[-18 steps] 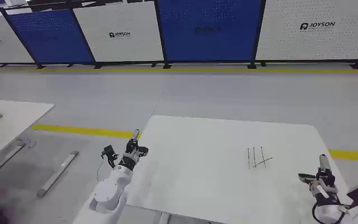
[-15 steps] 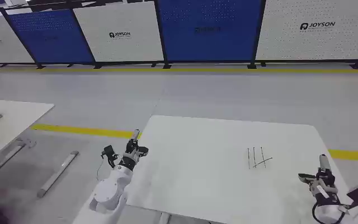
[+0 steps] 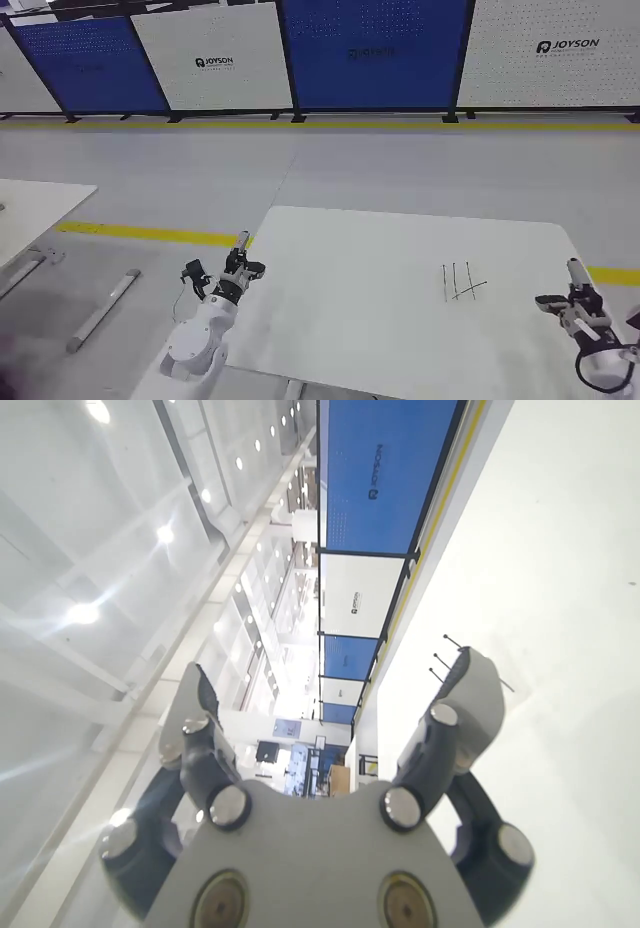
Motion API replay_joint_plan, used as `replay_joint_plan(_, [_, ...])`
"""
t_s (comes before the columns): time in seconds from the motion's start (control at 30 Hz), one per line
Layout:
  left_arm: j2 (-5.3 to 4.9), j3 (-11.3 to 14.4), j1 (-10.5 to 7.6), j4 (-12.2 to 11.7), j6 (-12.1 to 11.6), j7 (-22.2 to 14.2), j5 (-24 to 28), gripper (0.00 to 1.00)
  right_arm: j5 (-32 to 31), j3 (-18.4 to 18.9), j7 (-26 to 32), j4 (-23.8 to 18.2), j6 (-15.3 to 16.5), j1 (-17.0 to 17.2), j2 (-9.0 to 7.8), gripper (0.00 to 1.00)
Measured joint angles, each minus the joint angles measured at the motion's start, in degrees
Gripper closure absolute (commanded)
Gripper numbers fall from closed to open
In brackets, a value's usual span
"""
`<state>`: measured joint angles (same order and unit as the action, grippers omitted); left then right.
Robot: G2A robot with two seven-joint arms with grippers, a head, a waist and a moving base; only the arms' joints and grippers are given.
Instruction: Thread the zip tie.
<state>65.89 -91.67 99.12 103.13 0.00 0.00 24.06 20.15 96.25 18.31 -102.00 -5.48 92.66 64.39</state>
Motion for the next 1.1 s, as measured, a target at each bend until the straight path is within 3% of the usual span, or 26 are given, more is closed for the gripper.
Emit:
replay_joint_plan(0.17, [0.00,0.0,0.00,0.0,0.0,0.0,0.0,0.00,-6.7,-0.5,10.8,2.3,-3.8,-5.7,-1.04,0.00])
replay_joint_plan(0.6, [0.00,0.0,0.00,0.0,0.0,0.0,0.0,0.00,-6.5,-0.2,11.8,2.9,-4.4,-6.6,-1.18,0.00])
replay_joint_plan(0.83, [0.00,0.0,0.00,0.0,0.0,0.0,0.0,0.00,-12.8,1.2,28.3,11.3,-5.2,-17.3,-3.16,0.00])
replay_joint_plan(0.97, [0.00,0.0,0.00,0.0,0.0,0.0,0.0,0.00,-20.2,-2.2,34.3,16.5,-5.5,-23.2,-3.92,0.00])
replay_joint_plan(1.1, [0.00,0.0,0.00,0.0,0.0,0.0,0.0,0.00,-27.1,-7.9,38.9,23.2,-5.5,-29.1,-4.14,0.00])
